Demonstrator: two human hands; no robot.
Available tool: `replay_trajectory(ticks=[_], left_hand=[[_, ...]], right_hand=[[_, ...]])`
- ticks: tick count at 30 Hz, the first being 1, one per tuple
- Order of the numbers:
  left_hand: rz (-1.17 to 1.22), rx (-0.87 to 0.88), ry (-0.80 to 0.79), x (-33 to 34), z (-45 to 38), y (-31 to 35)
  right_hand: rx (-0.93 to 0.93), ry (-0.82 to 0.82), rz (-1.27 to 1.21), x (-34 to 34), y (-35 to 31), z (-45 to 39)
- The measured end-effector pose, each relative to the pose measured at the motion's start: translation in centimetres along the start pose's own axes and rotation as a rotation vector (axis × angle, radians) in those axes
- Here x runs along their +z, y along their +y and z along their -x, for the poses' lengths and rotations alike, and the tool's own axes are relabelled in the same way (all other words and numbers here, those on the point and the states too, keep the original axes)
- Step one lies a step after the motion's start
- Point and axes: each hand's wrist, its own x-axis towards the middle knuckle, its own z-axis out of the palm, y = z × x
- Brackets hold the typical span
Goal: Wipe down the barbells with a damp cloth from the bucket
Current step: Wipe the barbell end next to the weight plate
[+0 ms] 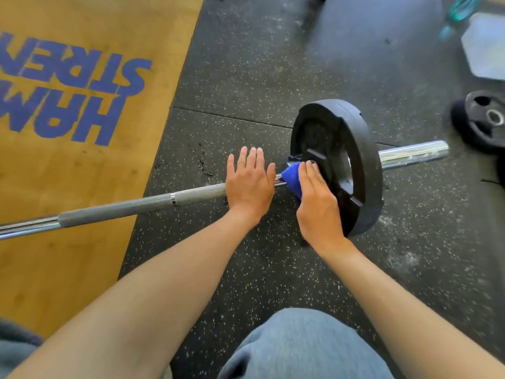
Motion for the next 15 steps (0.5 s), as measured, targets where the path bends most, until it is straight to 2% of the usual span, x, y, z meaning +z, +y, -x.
replay_trajectory(ticks=[5,11,15], left_hand=[[0.008,0.006,0.012,0.1,1.1,0.3],[-0.001,0.036,0.0,0.1,1.8,0.4],[-0.005,0.031,-0.013,0.0,1.8,0.5]], right_hand=[[0.054,-0.021,-0.007,0.2,-1.1,-3.3],[0.011,-0.009,0.016,-0.7,0.2,1.8],[0.023,-0.027,0.023,-0.7,-0.5,-0.5]])
